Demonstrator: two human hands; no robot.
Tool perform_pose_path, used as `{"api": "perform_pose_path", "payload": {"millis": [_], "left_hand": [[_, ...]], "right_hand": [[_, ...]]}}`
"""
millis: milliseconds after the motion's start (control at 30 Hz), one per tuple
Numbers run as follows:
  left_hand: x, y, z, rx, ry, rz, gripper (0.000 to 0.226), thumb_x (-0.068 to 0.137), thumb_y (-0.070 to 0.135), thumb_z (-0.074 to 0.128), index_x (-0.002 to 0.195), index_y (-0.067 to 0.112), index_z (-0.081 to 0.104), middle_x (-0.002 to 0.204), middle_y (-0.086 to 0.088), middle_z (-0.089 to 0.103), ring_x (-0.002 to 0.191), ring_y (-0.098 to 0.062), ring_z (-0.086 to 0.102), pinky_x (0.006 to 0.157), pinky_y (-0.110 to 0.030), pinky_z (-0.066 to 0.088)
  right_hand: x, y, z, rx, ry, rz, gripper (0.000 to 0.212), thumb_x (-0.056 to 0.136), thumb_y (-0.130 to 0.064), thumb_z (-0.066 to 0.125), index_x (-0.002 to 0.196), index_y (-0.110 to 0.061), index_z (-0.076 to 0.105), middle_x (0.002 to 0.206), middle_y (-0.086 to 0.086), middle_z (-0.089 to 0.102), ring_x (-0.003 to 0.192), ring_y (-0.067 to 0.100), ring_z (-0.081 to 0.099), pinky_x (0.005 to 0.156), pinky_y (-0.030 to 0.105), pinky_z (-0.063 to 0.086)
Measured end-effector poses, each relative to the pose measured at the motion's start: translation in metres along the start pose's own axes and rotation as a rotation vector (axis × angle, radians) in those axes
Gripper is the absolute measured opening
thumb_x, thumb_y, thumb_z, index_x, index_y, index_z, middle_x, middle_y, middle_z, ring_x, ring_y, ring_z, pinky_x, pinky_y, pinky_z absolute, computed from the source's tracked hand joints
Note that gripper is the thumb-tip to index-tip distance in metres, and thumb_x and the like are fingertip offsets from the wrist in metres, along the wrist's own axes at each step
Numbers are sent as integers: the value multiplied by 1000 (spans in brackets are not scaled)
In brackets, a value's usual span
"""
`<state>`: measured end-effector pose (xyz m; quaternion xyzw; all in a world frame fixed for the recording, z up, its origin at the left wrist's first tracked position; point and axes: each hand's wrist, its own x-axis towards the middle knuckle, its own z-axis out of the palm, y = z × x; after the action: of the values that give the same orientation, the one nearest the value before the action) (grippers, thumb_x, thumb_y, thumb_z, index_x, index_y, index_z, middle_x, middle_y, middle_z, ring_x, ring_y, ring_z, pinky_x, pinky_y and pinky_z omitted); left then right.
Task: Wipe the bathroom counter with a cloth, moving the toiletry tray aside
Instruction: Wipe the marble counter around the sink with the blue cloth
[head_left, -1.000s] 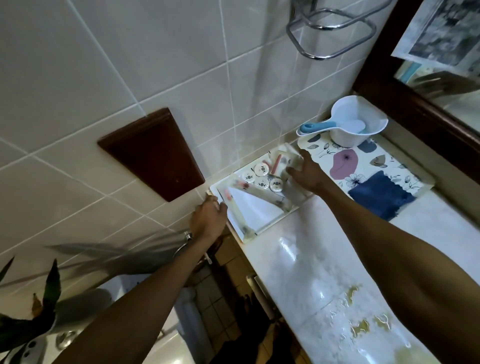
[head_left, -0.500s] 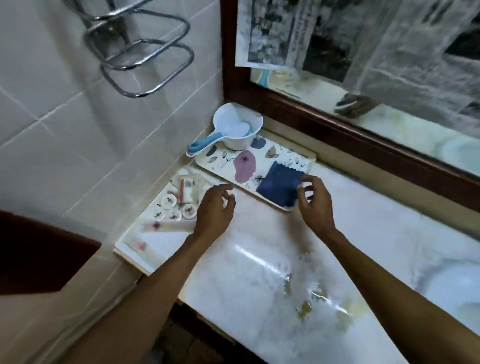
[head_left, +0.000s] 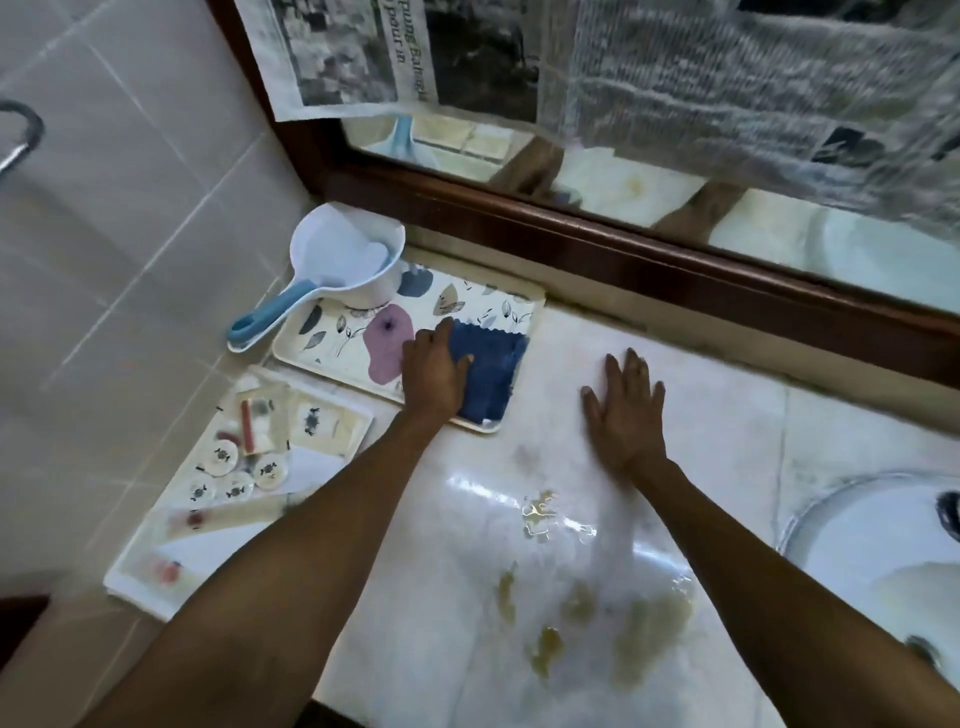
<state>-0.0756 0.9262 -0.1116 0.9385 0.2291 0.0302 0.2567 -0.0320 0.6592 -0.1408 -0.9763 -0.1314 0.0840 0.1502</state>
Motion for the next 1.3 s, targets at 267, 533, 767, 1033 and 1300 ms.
{"api": "perform_pose_path", "payload": {"millis": [267, 533, 767, 1033, 1300], "left_hand": [[-1, 8, -12, -228, -32, 158, 48, 89, -2, 53, 134, 12, 58, 122, -12, 58, 111, -25, 58, 89, -11, 31], [-10, 111, -47, -434, -68, 448, 47, 87, 6, 64, 131, 22, 62, 119, 1, 62, 97, -8, 57, 87, -19, 45], [-29, 180, -7, -556, -174, 448, 40, 85, 6, 70, 123, 16, 64, 114, -1, 66, 93, -10, 59, 79, -11, 48], [-38, 143, 78, 2, -283, 749, 48, 100, 35, 48, 141, 10, 49, 146, -12, 46, 131, -33, 47, 109, -41, 39], [-36, 122, 106, 337, -387, 943, 59, 105, 51, 15, 160, 31, 3, 168, 5, 2, 155, -16, -1, 125, -45, 5]], "right_hand": [[-10, -2, 7, -5, 60, 19, 62, 104, -49, 22, 157, -19, 14, 167, 7, 1, 154, 22, -1, 124, 47, -1], [-40, 34, -41, 121, 54, 147, 61, 103, -44, 29, 153, -10, 27, 165, 11, 11, 153, 26, 9, 122, 48, 8], [-100, 109, -78, 77, 170, 381, 54, 103, -37, 38, 148, -7, 37, 161, 16, 23, 149, 30, 21, 119, 51, 16], [-151, 161, -74, 9, 201, 565, 64, 99, -43, 28, 150, -5, 31, 162, 16, 23, 148, 34, 22, 118, 55, 19], [-157, 172, -54, -89, 273, 557, 53, 103, -32, 31, 152, -10, 33, 162, 9, 27, 149, 29, 26, 120, 49, 20]]}}
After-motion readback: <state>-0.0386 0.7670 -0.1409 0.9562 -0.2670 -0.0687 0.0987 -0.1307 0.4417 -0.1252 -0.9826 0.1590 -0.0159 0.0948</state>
